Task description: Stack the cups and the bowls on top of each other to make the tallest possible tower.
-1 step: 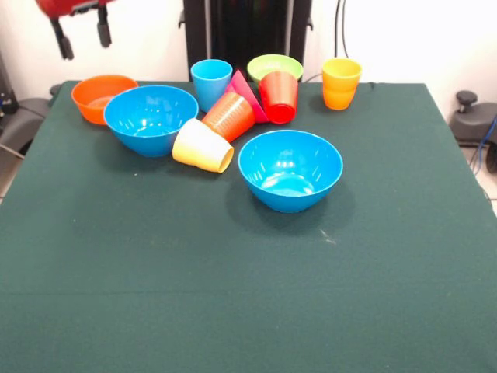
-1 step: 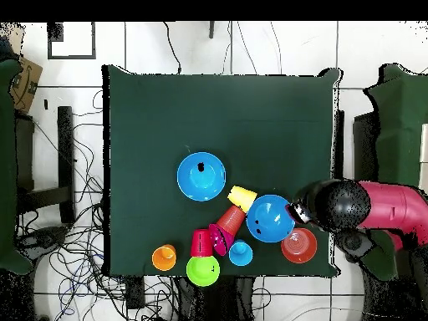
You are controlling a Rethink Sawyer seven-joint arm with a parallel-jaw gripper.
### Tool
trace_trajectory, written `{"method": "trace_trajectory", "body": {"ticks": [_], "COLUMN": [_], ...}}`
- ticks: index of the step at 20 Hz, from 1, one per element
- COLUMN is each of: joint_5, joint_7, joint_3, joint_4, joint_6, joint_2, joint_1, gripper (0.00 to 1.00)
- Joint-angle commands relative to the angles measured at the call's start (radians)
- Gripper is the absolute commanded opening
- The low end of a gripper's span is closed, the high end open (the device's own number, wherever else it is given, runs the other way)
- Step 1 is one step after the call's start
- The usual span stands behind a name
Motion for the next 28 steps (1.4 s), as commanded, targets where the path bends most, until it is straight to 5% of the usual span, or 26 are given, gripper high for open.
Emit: {"method": "trace_trajectory", "body": {"ticks": [1, 9, 28], "joint_5": [0.031, 0.030, 0.088], "joint_7": [0.011, 0.210, 0.442], "joint_3": [0.054, -0.018, -0.153], "joint_4": [0.182, 0.217, 0.236], "joint_6": [-0.118, -0.230, -0.276], "joint_2": [-0.094, -0.093, -0.115], "joint_1": [0.041, 0.184, 0.429], "gripper": [1.00, 1.00, 1.00]}}
